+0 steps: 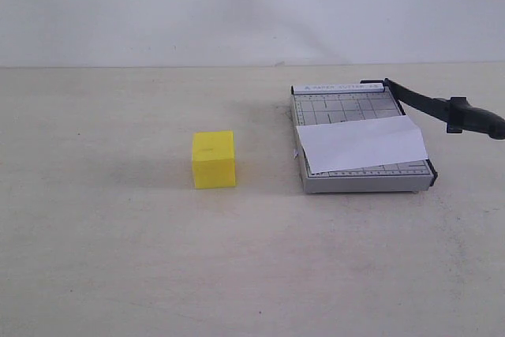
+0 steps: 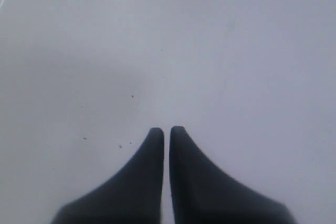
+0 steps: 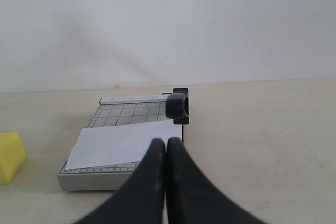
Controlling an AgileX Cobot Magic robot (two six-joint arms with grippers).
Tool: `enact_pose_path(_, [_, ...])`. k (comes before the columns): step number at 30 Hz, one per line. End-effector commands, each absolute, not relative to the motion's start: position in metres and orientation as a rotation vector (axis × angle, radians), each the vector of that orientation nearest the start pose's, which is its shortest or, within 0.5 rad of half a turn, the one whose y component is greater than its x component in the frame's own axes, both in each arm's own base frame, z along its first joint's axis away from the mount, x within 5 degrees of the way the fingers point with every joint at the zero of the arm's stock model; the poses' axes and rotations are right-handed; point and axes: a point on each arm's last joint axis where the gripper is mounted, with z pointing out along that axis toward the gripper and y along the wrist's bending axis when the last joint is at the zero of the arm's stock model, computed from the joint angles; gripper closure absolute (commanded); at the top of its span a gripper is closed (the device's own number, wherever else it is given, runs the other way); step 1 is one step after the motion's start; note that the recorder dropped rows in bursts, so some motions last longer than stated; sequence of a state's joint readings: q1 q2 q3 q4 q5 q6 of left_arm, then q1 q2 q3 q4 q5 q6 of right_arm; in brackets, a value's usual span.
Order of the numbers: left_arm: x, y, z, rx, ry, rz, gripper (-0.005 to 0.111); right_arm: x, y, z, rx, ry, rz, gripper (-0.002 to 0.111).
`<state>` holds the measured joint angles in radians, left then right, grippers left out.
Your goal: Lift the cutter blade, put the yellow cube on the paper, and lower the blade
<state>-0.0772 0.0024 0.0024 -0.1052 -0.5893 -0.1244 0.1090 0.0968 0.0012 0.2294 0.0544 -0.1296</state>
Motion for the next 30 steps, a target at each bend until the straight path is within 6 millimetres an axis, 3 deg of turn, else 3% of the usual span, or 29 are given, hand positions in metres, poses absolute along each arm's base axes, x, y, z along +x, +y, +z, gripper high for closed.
enact_pose_path(1, [0.035, 0.003, 0.264, -0.214, 0.853, -0.444, 0.102, 0.063, 0.008, 0.203, -0.025, 1.627, 0.163, 0.108])
enact_pose_path(16, [0.037, 0.002, 0.262, -0.27, 0.867, -0.587, 0.102, 0.063, 0.008, 0.203, -0.027, 1.632, 0.163, 0.108])
enact_pose_path(19, [0.039, -0.004, 0.259, -0.185, 0.93, -0.535, 0.102, 0.063, 0.008, 0.203, -0.027, 1.632, 0.163, 0.108])
enact_pose_path(21, [0.039, -0.014, 0.269, -0.023, 1.064, -0.422, 0.102, 0.063, 0.008, 0.203, -0.027, 1.632, 0.163, 0.108])
enact_pose_path(24, [0.041, -0.017, 0.291, 0.028, 1.171, -0.397, 0.102, 0.063, 0.008, 0.203, -0.027, 1.632, 0.163, 0.108])
enact_pose_path(30, [0.084, -0.03, 0.336, 0.193, 1.34, -0.336, 0.102, 0.063, 0.008, 0.203, -0.027, 1.632, 0.163, 0.108])
